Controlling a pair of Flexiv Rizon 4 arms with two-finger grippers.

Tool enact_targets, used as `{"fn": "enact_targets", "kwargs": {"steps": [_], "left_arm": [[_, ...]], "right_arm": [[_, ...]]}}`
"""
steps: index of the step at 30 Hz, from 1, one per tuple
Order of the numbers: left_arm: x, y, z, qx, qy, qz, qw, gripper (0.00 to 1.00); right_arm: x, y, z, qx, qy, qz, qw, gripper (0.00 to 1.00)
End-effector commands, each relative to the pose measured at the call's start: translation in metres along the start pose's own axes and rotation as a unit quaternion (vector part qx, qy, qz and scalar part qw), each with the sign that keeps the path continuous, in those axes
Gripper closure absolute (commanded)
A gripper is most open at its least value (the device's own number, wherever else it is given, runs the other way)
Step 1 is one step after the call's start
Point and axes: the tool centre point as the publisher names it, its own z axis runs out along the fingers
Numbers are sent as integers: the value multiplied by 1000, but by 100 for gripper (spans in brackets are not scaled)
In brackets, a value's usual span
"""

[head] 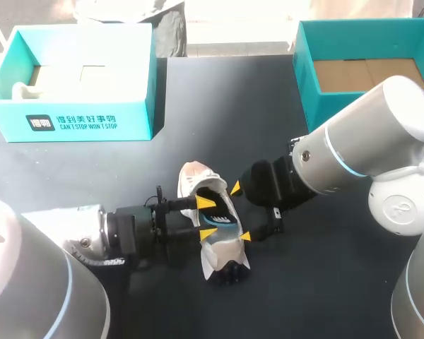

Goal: Take the shoe out of the shoebox, open the shoe tongue, remove and reinsert the insole, then place the shoe into the shoebox

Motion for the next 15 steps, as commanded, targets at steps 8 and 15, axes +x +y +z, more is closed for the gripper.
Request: {"fn": "enact_targets", "kwargs": {"steps": [8, 15], "left_arm": [[2, -25, -34, -18, 6, -7, 1000, 44], [-8, -22, -55, -30, 32, 0, 999, 27]], "right_arm": [[1, 0, 2, 1, -2, 0, 1000, 0], [1, 0, 2, 1, -2, 0, 1000, 0]]}}
